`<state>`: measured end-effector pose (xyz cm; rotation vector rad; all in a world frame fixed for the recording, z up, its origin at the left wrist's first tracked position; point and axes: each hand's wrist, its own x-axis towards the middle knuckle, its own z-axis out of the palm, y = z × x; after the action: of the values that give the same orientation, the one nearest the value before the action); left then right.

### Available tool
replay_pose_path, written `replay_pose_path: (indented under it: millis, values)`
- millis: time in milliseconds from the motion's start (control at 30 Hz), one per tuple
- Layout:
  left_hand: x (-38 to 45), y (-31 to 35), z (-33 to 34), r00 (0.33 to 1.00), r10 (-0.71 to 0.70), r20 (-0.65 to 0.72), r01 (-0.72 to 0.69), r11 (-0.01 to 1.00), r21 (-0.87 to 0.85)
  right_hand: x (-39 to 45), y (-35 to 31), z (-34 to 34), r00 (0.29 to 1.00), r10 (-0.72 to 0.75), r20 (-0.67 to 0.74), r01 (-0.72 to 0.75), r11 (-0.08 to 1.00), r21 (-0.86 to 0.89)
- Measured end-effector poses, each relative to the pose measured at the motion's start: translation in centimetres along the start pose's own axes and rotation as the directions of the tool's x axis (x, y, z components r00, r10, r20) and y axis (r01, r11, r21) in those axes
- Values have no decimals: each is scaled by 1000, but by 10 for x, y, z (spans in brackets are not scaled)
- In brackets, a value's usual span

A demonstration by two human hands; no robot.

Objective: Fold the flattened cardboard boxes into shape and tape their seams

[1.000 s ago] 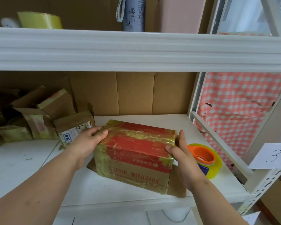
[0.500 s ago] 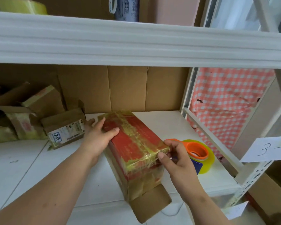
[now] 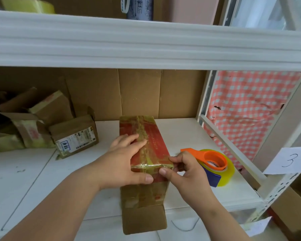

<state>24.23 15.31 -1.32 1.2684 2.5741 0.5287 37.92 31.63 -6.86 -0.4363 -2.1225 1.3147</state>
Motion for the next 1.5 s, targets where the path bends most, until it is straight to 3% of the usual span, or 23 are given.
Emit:
replay_pose_path:
  millis: [167, 367, 500, 533, 600, 700, 833, 1000, 1167, 1200, 1267, 1300, 1367, 1500]
  values:
    - [-5, -7, 7, 1000, -19, -25, 19, 1000, 6, 6, 2, -1, 994, -97, 44, 94, 994, 52]
    - [-8, -5, 9, 998, -16, -66, 18, 999, 36, 6, 5, -8, 995, -40, 89, 23, 984, 179]
    - [-13, -2, 5, 996, -40, -76, 40, 999, 7, 1, 13, -24, 985, 49, 165, -78, 983, 169]
    - [-14, -1, 4, 996, -50, -77, 51, 999, 10, 1, 18, -30, 990, 68, 127, -81, 992, 100]
    - [-17, 4, 2, 994, -56, -89, 63, 995, 77, 6, 38, -43, 998, 28, -65, -42, 971, -233]
    - [-22, 11, 3, 986, -27, -166, 64, 973, 220, 20, 66, -61, 986, 12, -164, -122, 722, -681]
    - [-28, 20, 9, 971, 2, -238, 67, 957, 282, 29, 92, -67, 967, 236, -100, -204, 472, -858]
    - [-30, 25, 3, 981, -55, -184, 89, 980, 180, 38, 91, -72, 946, 317, -66, -186, 364, -913]
    - [-33, 27, 0, 977, -111, -183, 124, 991, 59, 31, 86, -79, 948, 299, -109, -272, 582, -767]
    - [-33, 28, 1, 970, -114, -214, 125, 991, 38, 28, 84, -82, 943, 311, -120, -308, 675, -671]
    - [-33, 34, 1, 950, -104, -293, 106, 994, -8, 21, 73, -88, 932, 351, -88, -362, 895, -261]
    - [-32, 38, 0, 940, -93, -329, 85, 996, -41, 16, 64, -90, 930, 364, -40, -366, 930, -46]
    - [-31, 47, -3, 919, -72, -388, 26, 992, -124, 9, 47, -95, 941, 337, 42, -338, 923, 184]
    - [-29, 64, -11, 906, -81, -416, -23, 971, -239, -1, 22, -101, 960, 232, 158, -272, 910, 314]
